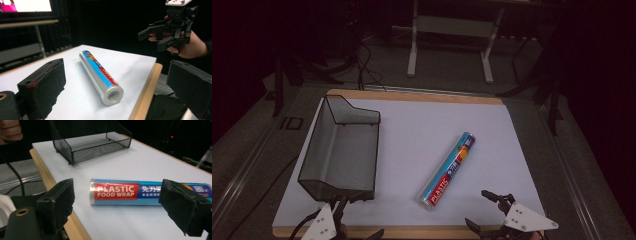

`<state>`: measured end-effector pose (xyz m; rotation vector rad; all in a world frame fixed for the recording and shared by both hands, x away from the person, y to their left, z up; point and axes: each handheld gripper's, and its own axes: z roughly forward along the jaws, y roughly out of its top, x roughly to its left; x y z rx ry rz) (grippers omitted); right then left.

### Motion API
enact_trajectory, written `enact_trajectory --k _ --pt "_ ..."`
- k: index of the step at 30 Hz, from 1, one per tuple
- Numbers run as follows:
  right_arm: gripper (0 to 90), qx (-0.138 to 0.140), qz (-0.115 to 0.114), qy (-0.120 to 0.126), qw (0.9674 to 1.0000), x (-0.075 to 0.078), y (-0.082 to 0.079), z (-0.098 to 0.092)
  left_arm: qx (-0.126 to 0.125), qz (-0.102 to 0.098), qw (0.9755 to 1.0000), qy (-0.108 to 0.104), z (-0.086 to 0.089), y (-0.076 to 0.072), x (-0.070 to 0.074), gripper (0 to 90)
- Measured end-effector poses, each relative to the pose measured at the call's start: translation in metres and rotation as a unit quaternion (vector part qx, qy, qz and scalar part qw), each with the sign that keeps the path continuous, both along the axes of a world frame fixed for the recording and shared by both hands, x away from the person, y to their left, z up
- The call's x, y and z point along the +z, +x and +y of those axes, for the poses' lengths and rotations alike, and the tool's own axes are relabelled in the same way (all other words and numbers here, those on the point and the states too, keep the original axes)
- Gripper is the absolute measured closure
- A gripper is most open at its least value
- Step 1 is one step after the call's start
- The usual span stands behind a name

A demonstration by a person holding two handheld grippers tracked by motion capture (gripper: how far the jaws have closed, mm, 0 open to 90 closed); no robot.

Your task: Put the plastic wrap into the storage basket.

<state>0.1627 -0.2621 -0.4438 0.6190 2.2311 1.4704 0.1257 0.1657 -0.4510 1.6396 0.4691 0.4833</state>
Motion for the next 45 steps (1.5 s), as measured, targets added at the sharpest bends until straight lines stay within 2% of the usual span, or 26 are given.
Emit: enact_trajectory --k 3,8,10,13,16,20,22,24,26,33,34,35,38,39,40,41,43,45 --pt "14.3 0.009 0.001 -0.002 1.0 -0.001 0.001 0.001 0.0 -0.003 0.9999 0.01 -0.001 -0.001 -0.002 3.2" --pt "14.5 0.008 -0.003 0.003 1.0 -0.001 0.002 0.0 0.0 -0.002 1.0 0.008 -0.002 -0.001 -0.002 3.2" --pt "14.0 -0.008 -0.017 0.005 0.9998 0.0 0.0 -0.001 0.002 -0.002 1.0 0.007 -0.003 -0.001 -0.002 3.2" --pt "13.1 -0.021 -0.02 0.005 0.9996 0.002 -0.002 -0.002 0.01 -0.015 0.9998 0.001 -0.003 -0.003 -0.001 3.2" --pt "13.1 -0.021 -0.016 0.006 0.9996 0.004 -0.003 -0.001 0.017 -0.025 0.9995 -0.008 -0.002 -0.002 0.001 3.3" --pt "13.2 -0.029 -0.023 -0.026 0.999 0.013 -0.002 0.01 0.024 -0.018 0.9992 -0.025 0.001 0.004 0.003 3.3" --pt "12.8 -0.03 -0.021 -0.027 0.999 0.018 0.0 0.013 0.029 -0.019 0.9991 -0.025 0.002 0.005 0.003 3.3" --pt "12.8 -0.037 -0.029 -0.035 0.9983 0.024 0.002 0.014 0.031 -0.02 0.9991 -0.022 0.002 0.004 0.003 3.3" --pt "12.8 -0.04 -0.032 -0.028 0.9983 0.03 0.005 0.015 0.029 -0.021 0.9991 -0.023 0.001 0.004 0.002 3.3" --pt "11.7 -0.043 -0.049 -0.032 0.9973 0.049 0.019 0.025 0.025 -0.015 0.9994 -0.021 0.0 0.004 0.002 3.3" --pt "11.7 -0.042 -0.048 -0.029 0.9976 0.052 0.022 0.026 0.024 -0.013 0.9994 -0.023 0.0 0.003 0.003 3.3" --pt "11.7 -0.052 -0.04 -0.025 0.9975 0.055 0.029 0.03 0.024 -0.015 0.9993 -0.023 0.0 0.002 0.003 3.3" --pt "11.3 -0.061 -0.008 0.001 0.9981 0.056 0.043 0.032 0.022 -0.014 0.9994 -0.022 0.0 0.001 0.003 3.3" --pt "11.2 -0.072 -0.005 0.004 0.9974 0.056 0.046 0.032 0.022 -0.012 0.9995 -0.022 0.0 0.001 0.003 3.3" --pt "11.2 -0.072 -0.005 0.004 0.9974 0.056 0.046 0.032 0.022 -0.012 0.9995 -0.022 0.0 0.001 0.003 3.3" --pt "10.2 -0.083 0.008 0.013 0.9965 0.056 0.057 0.034 0.021 -0.011 0.9995 -0.019 0.0 0.0 0.003 3.4" --pt "9.6 -0.099 0.013 0.013 0.9949 0.056 0.064 0.037 0.022 -0.012 0.9996 -0.017 0.0 0.0 0.003 3.6" --pt "9.4 -0.118 0.023 0.023 0.9925 0.055 0.072 0.04 0.019 -0.01 0.9996 -0.016 -0.001 0.0 0.002 3.6"
